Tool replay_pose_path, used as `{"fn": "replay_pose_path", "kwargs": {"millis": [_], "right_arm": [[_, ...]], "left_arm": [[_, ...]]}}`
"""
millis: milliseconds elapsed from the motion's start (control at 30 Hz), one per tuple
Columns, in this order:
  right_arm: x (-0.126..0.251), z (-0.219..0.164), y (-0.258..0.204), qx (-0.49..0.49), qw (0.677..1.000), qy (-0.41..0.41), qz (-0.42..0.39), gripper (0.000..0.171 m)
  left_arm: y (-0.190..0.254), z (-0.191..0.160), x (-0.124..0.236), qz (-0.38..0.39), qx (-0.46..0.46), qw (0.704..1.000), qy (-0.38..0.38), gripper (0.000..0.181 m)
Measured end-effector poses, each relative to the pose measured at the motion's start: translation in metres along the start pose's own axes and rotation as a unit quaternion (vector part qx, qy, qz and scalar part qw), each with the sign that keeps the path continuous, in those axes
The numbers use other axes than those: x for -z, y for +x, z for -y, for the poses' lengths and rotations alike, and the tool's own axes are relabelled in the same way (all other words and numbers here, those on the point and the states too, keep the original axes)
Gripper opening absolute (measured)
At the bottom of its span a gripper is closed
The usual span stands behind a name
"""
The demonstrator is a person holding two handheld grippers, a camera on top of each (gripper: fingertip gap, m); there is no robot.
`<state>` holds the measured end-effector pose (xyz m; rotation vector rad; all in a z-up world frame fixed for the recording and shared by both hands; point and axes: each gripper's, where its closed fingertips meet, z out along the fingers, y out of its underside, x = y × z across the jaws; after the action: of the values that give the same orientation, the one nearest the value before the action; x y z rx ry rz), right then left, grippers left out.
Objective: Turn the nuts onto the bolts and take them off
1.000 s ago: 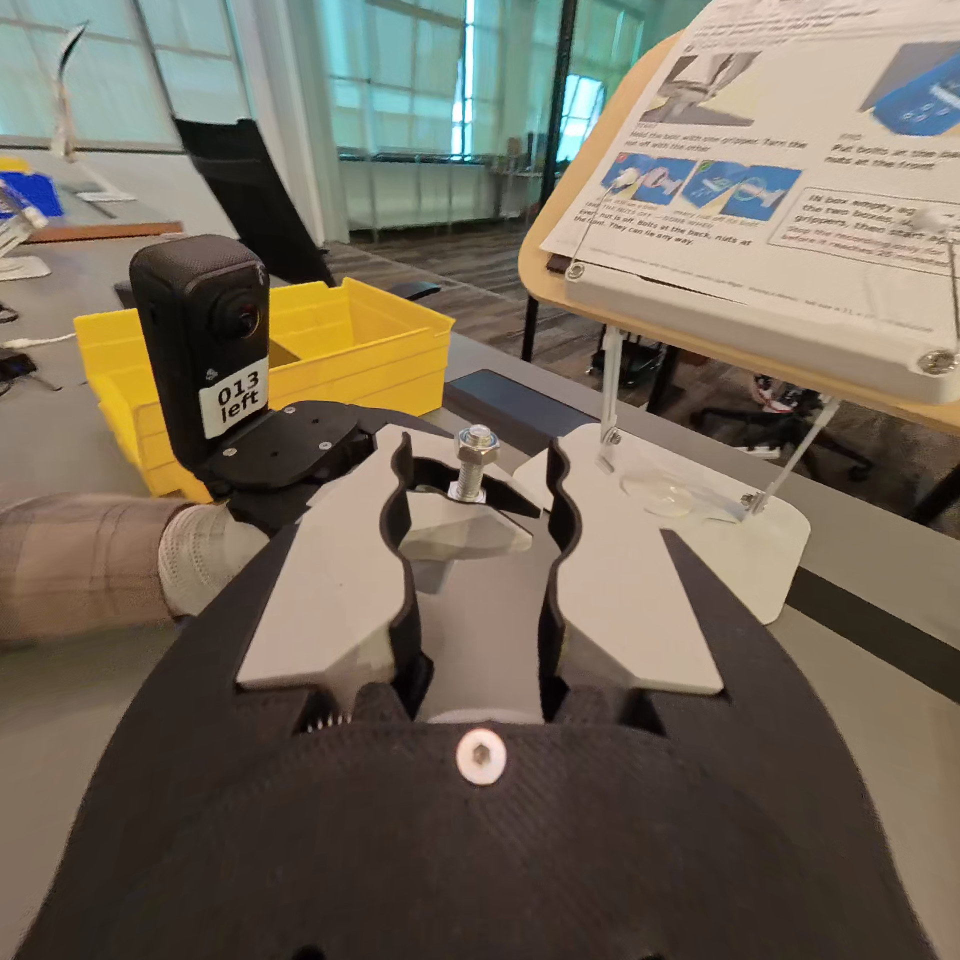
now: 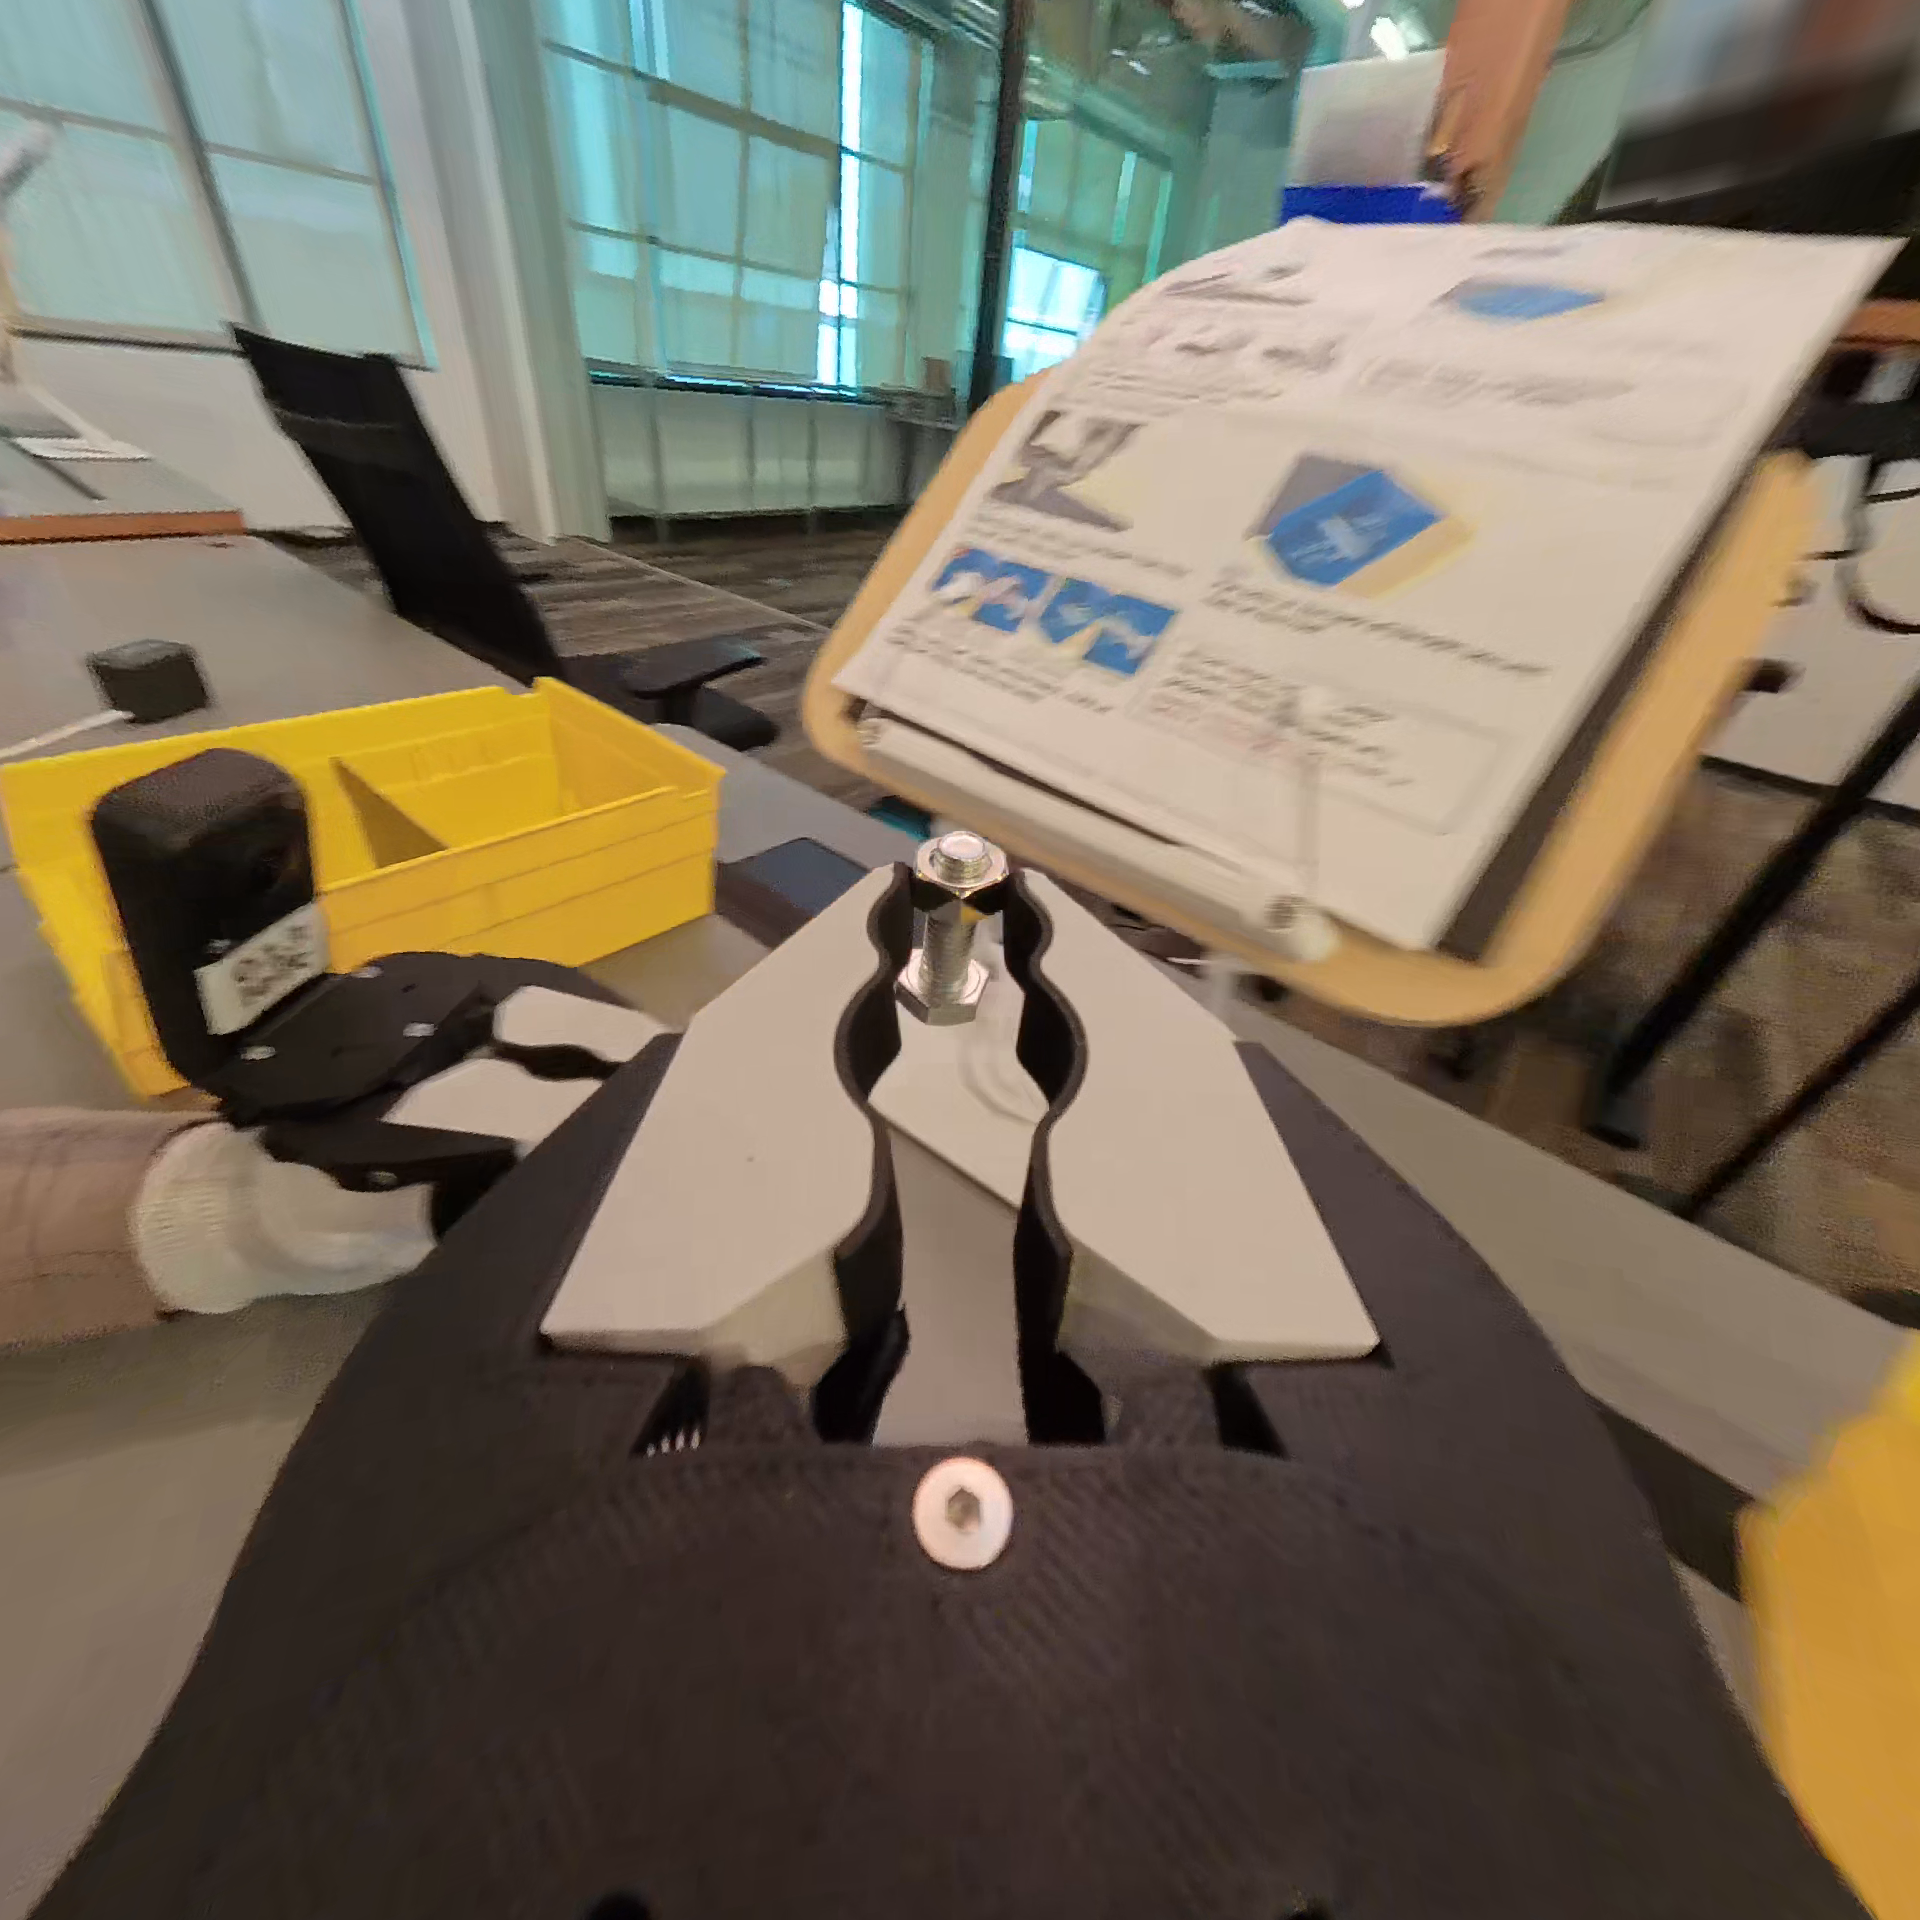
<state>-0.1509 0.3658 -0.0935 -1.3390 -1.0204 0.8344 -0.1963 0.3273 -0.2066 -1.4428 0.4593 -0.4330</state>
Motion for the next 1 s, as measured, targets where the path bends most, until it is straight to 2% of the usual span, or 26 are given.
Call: {"fn": "replay_pose_path", "kwargs": {"millis": [100, 200, 300, 400, 567, 733, 833, 933, 1000], "right_arm": [[0.035, 0.007, 0.07, 0.023, 0.997, -0.029, -0.068, 0.016], [0.076, -0.017, 0.145, 0.021, 0.986, -0.097, -0.134, 0.015], [0.111, -0.071, 0.21, 0.005, 0.963, -0.204, -0.178, 0.015], [0.136, -0.131, 0.246, -0.028, 0.934, -0.309, -0.178, 0.015], [0.151, -0.204, 0.266, -0.085, 0.89, -0.422, -0.148, 0.015], [0.156, -0.247, 0.272, -0.102, 0.849, -0.5, -0.135, 0.015], [0.152, -0.258, 0.275, -0.099, 0.841, -0.514, -0.136, 0.016], [0.15, -0.255, 0.282, -0.086, 0.837, -0.517, -0.157, 0.042], [0.148, -0.24, 0.285, -0.078, 0.844, -0.504, -0.168, 0.046]], "left_arm": [[-0.004, -0.001, 0.0, 0.007, 0.013, 1.0, -0.002, 0.0], [-0.006, 0.0, 0.001, 0.006, 0.022, 1.0, 0.002, 0.001], [-0.006, -0.001, 0.0, 0.002, 0.03, 1.0, 0.0, 0.002], [-0.007, -0.001, 0.001, -0.001, 0.037, 0.999, 0.001, 0.005], [-0.009, -0.001, 0.0, -0.003, 0.046, 0.999, 0.0, 0.007], [-0.008, -0.002, -0.001, -0.007, 0.046, 0.999, -0.005, 0.009], [-0.006, -0.003, -0.002, -0.013, 0.045, 0.999, -0.009, 0.016], [-0.006, -0.004, -0.002, -0.014, 0.046, 0.999, -0.012, 0.029], [-0.005, -0.005, -0.003, -0.015, 0.043, 0.999, -0.016, 0.039]]}}
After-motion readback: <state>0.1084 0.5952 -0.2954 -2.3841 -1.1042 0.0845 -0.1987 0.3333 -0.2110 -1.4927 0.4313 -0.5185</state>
